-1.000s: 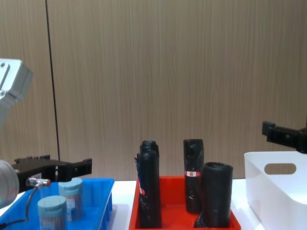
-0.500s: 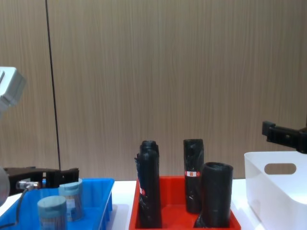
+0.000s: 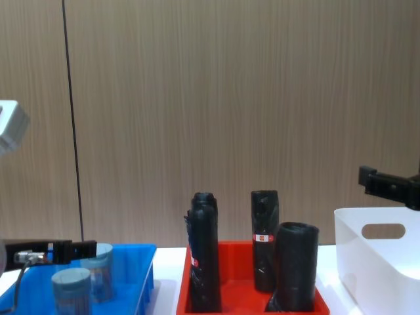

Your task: Pick the cotton swabs from the blue box and place them into the white box.

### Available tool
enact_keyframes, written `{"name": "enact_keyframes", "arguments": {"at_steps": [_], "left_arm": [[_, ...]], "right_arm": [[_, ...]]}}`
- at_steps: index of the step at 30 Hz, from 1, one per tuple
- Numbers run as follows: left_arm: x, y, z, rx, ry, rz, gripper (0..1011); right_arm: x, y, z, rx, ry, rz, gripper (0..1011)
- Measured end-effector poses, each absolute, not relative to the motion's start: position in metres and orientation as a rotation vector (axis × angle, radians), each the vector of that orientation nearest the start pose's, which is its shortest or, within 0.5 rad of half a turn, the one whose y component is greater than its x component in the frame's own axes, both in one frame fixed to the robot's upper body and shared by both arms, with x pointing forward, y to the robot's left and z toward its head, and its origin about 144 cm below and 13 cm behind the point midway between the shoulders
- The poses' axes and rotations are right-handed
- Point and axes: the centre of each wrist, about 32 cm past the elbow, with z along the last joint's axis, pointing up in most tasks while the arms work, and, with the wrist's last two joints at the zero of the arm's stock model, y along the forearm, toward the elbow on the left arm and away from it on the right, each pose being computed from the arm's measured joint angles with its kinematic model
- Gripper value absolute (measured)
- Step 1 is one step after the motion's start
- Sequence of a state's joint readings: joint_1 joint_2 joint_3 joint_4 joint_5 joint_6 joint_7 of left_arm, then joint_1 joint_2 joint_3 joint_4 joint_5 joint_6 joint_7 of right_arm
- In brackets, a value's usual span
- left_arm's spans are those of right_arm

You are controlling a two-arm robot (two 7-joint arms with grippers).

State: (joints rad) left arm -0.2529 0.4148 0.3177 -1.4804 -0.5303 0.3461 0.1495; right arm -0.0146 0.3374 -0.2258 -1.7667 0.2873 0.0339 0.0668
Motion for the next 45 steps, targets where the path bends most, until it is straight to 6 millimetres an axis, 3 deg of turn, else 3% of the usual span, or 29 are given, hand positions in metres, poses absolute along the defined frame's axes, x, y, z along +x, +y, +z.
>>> {"name": "enact_keyframes", "arguments": {"at_steps": [45], "left_arm": [[0.565,0.27,1.16,0.345,0.331,1.402,1004]], "right_arm": [[0.443,-0.237,1.189,0.026,-0.075,-1.23,1001]]}}
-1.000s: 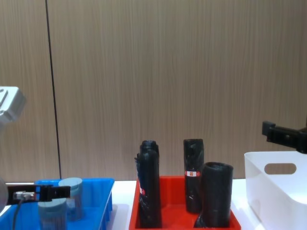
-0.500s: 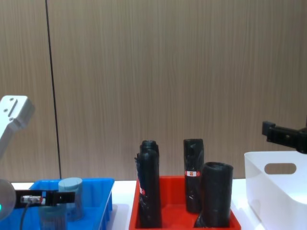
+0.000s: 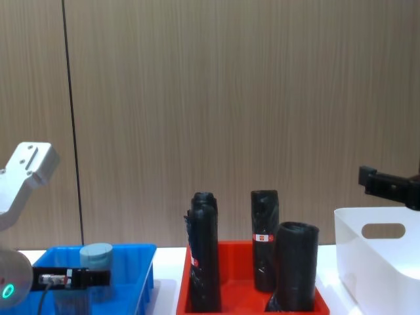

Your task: Pick the cotton swabs from the blue box and place them into the white box.

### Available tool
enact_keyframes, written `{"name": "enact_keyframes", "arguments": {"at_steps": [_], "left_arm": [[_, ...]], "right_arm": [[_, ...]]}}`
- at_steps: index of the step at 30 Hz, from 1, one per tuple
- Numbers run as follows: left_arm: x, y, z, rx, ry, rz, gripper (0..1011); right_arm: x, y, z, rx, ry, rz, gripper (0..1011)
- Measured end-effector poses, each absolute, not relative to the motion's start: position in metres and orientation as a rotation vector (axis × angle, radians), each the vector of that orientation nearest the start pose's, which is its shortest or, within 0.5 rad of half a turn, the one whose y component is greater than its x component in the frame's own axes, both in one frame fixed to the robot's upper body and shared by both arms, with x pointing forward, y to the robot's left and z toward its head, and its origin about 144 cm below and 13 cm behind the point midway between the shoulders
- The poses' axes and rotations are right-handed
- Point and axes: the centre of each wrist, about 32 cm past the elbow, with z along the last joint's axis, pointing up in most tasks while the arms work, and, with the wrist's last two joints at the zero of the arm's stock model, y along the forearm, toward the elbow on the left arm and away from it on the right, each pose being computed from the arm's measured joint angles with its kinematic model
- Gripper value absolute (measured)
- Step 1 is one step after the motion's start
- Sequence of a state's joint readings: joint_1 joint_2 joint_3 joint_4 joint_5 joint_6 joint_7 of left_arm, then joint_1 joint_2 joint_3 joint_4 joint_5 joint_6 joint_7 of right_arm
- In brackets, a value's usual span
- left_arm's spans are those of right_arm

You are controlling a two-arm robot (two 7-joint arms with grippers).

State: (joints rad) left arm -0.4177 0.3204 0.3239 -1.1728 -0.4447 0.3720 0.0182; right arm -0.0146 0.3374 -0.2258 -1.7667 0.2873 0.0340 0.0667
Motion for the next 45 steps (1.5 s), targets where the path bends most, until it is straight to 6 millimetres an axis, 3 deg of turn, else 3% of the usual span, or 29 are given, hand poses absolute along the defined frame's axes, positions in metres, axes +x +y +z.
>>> {"name": "enact_keyframes", "arguments": {"at_steps": [8,18,29,45], "left_arm": [[0.569,0.269,1.156,0.354,0.336,1.393,950],[0.57,0.27,1.155,0.354,0.338,1.388,671],[0.566,0.271,1.158,0.309,0.289,1.389,669],[0.554,0.278,1.18,0.197,0.132,1.265,669]], "right_arm": [[0.443,-0.237,1.189,0.026,-0.075,-1.229,1001],[0.443,-0.237,1.189,0.026,-0.075,-1.23,1002],[0.443,-0.237,1.189,0.026,-0.075,-1.23,1002],[0.443,-0.237,1.189,0.026,-0.075,-1.229,1002]]}}
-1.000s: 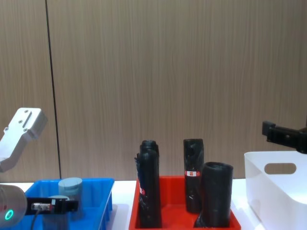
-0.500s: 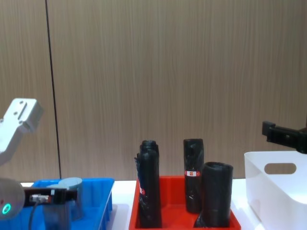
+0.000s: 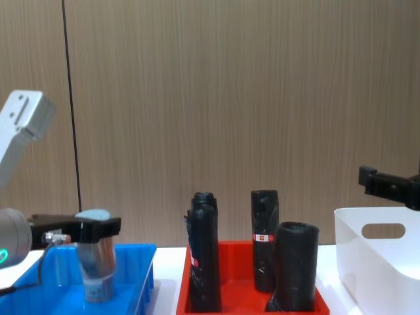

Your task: Pick the cotton swabs from the blue box and place them into the white box.

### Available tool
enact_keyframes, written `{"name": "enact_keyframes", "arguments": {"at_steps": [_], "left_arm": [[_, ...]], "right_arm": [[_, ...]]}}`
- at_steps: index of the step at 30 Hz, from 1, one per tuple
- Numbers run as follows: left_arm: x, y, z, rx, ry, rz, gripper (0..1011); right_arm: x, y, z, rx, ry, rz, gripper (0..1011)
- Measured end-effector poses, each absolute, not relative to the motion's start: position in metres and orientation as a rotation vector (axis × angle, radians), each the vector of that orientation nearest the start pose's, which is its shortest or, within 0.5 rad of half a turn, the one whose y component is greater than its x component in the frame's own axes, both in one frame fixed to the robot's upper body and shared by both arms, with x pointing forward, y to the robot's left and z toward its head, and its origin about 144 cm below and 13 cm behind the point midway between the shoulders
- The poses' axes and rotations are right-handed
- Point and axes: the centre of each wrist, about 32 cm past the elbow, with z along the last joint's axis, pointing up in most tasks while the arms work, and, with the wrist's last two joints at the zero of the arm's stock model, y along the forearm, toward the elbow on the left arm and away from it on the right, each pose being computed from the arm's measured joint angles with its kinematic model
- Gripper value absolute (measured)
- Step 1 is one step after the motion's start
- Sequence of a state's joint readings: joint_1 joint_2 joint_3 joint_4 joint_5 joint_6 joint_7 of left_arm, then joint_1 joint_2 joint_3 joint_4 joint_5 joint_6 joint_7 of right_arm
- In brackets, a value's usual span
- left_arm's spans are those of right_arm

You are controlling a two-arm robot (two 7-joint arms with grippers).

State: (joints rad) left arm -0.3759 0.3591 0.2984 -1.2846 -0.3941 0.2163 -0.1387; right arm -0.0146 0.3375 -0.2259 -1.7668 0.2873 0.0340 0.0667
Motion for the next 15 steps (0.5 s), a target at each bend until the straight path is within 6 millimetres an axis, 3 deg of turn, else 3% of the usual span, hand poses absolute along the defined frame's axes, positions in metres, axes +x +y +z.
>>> {"name": "enact_keyframes", "arguments": {"at_steps": [15], "left_arm": [[0.548,0.287,1.204,0.103,0.047,1.055,669]], "right_arm": [[0.443,-0.237,1.189,0.026,-0.075,-1.23,1002]]}}
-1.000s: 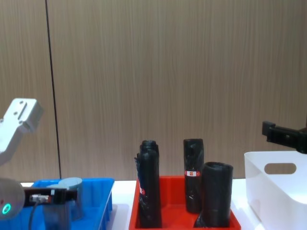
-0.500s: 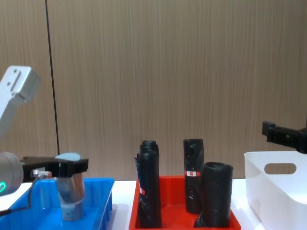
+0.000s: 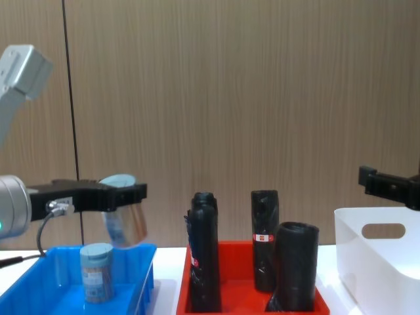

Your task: Pick the cotton swabs from the blue box and place them into the white box.

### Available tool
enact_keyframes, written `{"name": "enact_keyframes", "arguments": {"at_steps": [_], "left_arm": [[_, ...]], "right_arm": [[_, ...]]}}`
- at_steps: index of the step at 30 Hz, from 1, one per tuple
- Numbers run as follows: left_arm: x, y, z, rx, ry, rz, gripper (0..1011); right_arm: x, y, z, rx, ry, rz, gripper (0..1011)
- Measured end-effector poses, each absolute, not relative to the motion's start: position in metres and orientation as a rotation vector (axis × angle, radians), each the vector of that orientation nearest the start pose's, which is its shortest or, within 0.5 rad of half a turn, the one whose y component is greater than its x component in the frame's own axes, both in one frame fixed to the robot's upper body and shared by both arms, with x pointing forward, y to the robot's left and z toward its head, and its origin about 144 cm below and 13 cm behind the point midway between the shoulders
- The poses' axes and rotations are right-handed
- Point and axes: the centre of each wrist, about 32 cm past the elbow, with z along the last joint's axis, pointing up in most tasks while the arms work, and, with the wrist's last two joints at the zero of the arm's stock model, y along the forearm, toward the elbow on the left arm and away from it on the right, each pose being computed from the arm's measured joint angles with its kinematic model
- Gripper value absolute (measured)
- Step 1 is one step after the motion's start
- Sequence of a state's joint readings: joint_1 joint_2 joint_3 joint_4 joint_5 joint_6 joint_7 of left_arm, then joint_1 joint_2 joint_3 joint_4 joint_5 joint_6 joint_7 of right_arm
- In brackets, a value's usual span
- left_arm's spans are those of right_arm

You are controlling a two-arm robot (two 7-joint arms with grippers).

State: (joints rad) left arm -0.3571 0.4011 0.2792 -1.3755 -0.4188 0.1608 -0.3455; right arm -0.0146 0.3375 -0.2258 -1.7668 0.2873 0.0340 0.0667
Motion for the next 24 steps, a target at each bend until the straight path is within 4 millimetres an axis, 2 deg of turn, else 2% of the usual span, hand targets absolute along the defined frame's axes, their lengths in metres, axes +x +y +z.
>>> {"name": "enact_keyframes", "arguments": {"at_steps": [13,24], "left_arm": [[0.5502,0.2906,1.2136,0.03,0.038,0.836,669],[0.5571,0.2911,1.2123,-0.016,0.055,0.659,669]], "right_arm": [[0.4433,-0.2371,1.1887,0.026,-0.075,-1.23,1002],[0.4433,-0.2371,1.1887,0.026,-0.075,-1.23,1001]]}}
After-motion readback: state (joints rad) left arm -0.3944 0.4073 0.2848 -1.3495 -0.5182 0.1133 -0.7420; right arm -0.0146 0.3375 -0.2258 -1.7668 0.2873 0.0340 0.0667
